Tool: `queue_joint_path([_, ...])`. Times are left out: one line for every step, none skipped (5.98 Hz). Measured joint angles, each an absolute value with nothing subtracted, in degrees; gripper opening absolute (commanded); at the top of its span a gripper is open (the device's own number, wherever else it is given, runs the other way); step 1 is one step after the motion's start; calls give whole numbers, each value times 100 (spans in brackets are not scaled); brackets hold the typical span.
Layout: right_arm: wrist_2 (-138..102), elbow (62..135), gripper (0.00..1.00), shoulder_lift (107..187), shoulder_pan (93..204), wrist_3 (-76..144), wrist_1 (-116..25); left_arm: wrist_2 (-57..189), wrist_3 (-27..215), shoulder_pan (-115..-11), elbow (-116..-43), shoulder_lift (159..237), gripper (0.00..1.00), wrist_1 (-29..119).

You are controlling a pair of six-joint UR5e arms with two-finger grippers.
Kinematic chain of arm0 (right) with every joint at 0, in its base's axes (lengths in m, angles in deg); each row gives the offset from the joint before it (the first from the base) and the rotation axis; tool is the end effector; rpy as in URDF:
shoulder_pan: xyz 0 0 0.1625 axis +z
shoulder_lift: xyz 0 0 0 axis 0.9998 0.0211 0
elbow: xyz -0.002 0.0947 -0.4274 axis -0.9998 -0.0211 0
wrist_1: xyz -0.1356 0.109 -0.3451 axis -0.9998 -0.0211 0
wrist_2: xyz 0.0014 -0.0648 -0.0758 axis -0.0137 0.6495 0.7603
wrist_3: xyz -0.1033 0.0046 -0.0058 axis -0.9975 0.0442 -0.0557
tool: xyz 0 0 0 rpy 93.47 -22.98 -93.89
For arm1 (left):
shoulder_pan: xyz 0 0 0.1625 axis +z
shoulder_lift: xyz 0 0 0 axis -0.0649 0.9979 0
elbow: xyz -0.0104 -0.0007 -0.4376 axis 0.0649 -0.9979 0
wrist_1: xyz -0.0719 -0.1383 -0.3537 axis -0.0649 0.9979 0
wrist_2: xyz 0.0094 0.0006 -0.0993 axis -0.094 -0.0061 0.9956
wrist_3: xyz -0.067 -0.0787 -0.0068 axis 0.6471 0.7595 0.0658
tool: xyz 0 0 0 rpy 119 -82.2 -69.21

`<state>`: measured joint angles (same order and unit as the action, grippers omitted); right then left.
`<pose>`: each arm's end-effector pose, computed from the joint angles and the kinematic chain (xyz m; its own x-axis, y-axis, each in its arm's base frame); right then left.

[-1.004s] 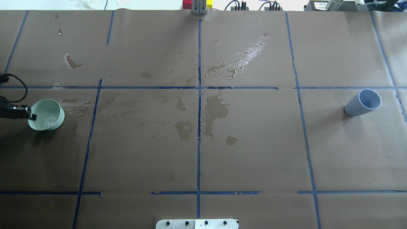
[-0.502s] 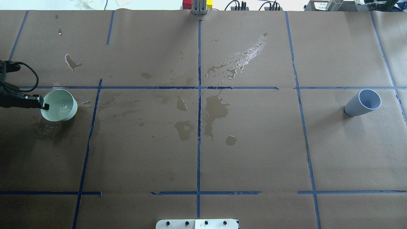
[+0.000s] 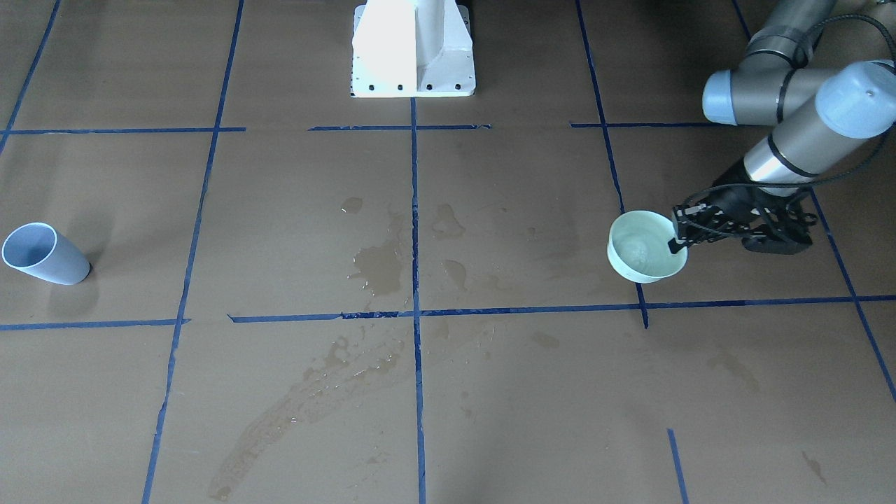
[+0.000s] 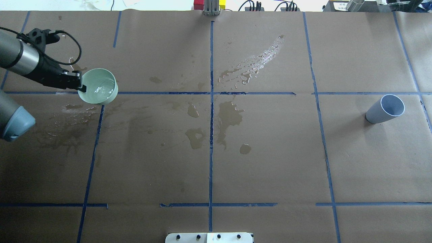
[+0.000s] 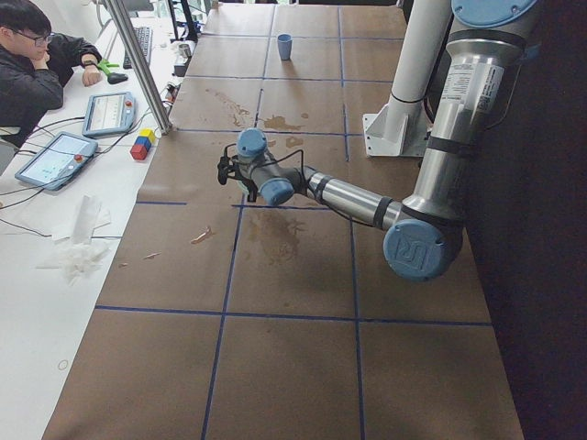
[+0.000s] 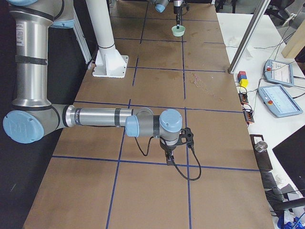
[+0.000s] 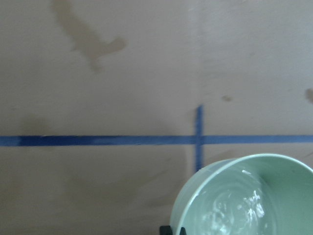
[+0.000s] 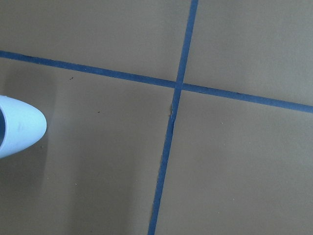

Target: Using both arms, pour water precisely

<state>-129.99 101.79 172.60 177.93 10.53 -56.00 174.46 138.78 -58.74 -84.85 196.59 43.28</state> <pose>0.0537 -0.4289 0.6574 0.7006 -0.1750 0.6917 0.0994 0.9839 0.1483 0.2841 -0.5221 0.4056 0.4974 -0.0342 -0.8669 0.1079 0.9939 0.0226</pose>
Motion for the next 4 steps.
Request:
queue_joint_path([-12999,10179,100,17260,17792,1053,-5600,17247,14453,-5447,-8523,20190,0,3958])
queue_joint_path([-12999,10177,100,17260,17792,1053,-5600,16834,15083,-4927,-8411,20674,0,3827])
queue_joint_path([-12999,10170,100,17260,17792,1053,-5602,16401,15561,-4445,-8129,21118,0,3796])
queue_joint_path([-12999,10165,100,17260,17792,1056,-5607,16015,15860,-4069,-7773,21500,0,3800])
